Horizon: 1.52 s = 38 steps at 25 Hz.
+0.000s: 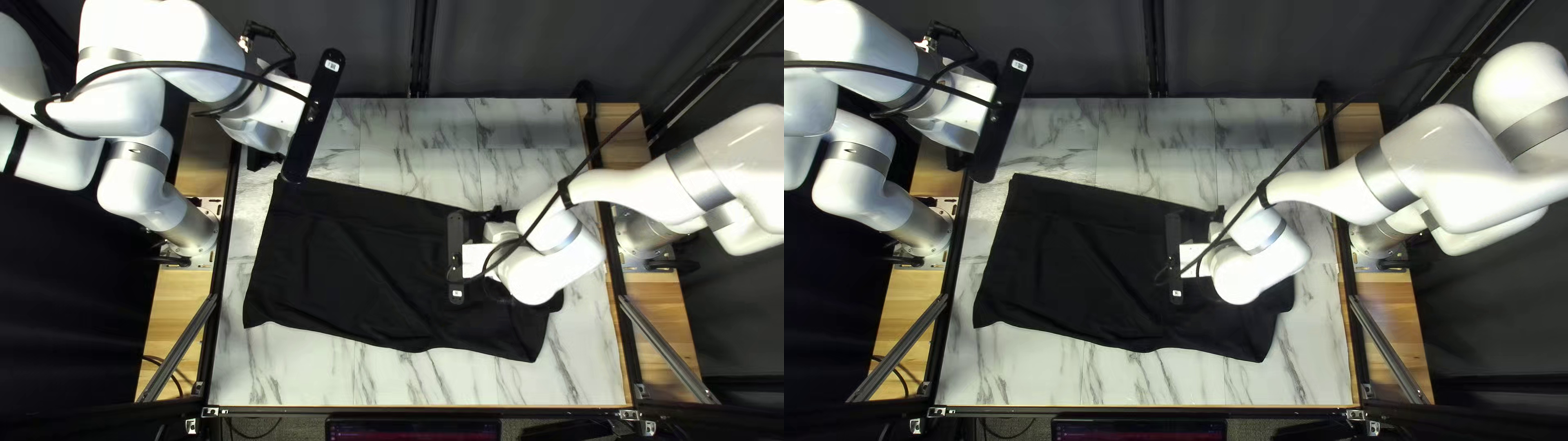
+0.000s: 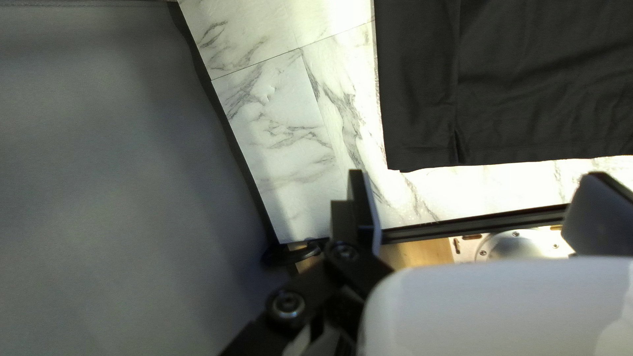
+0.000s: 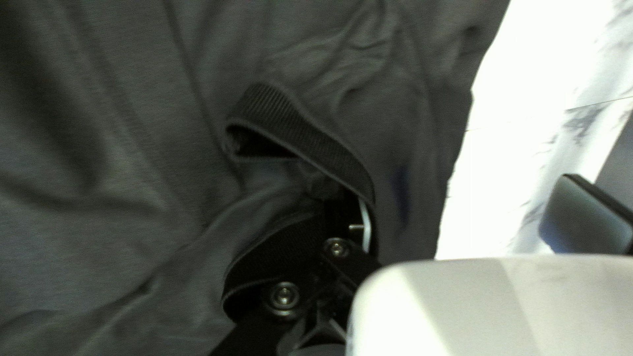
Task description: Fold t-shirt
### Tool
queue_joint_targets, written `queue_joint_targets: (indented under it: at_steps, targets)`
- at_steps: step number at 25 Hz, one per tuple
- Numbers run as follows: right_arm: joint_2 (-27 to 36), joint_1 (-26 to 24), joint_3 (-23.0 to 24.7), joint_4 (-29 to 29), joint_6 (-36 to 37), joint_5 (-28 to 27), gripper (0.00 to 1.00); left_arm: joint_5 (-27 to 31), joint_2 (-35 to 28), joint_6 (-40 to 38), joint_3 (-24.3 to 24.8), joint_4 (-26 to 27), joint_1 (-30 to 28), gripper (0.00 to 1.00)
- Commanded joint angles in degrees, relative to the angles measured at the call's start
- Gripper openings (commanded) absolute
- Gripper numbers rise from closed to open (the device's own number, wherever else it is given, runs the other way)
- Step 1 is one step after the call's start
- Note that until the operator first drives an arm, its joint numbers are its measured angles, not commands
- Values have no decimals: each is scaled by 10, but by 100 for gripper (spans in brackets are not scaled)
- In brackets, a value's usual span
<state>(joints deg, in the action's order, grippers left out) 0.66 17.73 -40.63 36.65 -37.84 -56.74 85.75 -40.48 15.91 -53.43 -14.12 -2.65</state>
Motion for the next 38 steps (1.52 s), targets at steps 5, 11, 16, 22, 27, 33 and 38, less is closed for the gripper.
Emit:
queue_joint_targets:
  at_steps: [5,11,16,22,27,33,38]
  targets:
    - [59,-69,34,26,57,6,100,0,0,0,0,0,0,100]
    - [62,6,30,9,12,-18,100,0,0,0,0,0,0,100]
    - [20,82,-13,-42,-42,-33,100,0,0,0,0,0,0,100]
    - [34,75,-5,-100,-41,-15,100,0,0,0,0,0,0,100]
    - [87,45,26,-138,-15,1,100,0,0,0,0,0,0,100]
    - [87,45,26,-138,-15,1,100,0,0,0,0,0,0,100]
    - [110,-3,26,-199,94,-7,100,0,0,0,0,0,0,100]
